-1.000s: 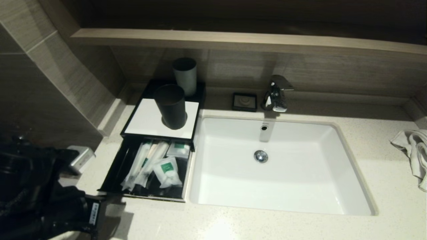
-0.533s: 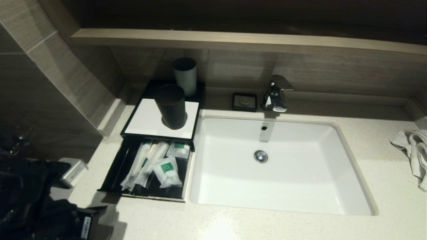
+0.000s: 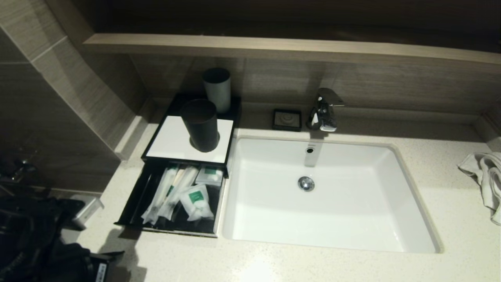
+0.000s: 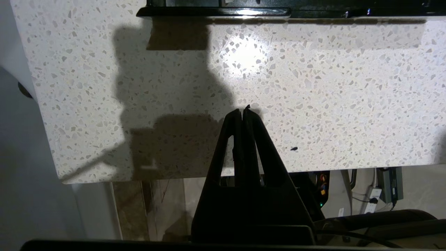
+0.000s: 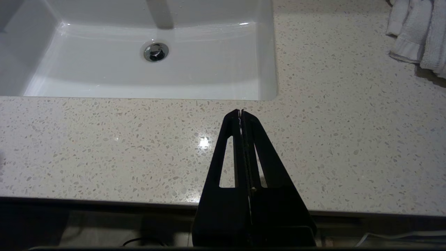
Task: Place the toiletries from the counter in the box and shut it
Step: Close the drawer
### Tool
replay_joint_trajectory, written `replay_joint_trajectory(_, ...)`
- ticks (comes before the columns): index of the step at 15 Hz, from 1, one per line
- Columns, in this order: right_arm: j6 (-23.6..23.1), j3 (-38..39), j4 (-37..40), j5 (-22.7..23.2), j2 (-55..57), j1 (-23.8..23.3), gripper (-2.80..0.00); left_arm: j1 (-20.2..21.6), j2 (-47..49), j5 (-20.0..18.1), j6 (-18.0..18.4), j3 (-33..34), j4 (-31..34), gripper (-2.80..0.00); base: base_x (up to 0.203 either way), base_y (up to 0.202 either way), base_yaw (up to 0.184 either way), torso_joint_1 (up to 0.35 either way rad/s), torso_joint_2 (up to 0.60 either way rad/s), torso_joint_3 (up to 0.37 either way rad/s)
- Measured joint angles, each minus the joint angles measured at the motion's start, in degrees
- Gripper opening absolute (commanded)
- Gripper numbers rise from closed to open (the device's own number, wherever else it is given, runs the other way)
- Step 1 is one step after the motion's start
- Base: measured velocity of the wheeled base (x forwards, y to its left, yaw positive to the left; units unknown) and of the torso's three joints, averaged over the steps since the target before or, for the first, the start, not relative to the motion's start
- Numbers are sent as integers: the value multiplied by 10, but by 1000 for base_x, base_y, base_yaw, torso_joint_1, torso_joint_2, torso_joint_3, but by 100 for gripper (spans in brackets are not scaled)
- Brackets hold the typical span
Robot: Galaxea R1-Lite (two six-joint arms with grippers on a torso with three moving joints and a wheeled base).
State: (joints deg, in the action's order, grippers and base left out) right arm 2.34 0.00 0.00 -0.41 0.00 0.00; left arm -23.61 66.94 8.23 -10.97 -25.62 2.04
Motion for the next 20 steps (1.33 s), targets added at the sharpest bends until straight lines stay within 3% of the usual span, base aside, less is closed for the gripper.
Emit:
replay_joint_trajectory(10, 0, 0, 0, 0, 0, 0, -280, 13, 56, -2, -7, -8, -7, -280, 0, 0, 0, 0, 0, 0)
replay_joint_trajectory(15, 0, 0, 0, 0, 0, 0, -280, 13, 92, 2, -18, -13, -52, -280, 0, 0, 0, 0, 0, 0)
replay_joint_trajectory(20, 0, 0, 0, 0, 0, 0, -280, 13, 112, 2, -19, -40, -55, -280, 0, 0, 0, 0, 0, 0)
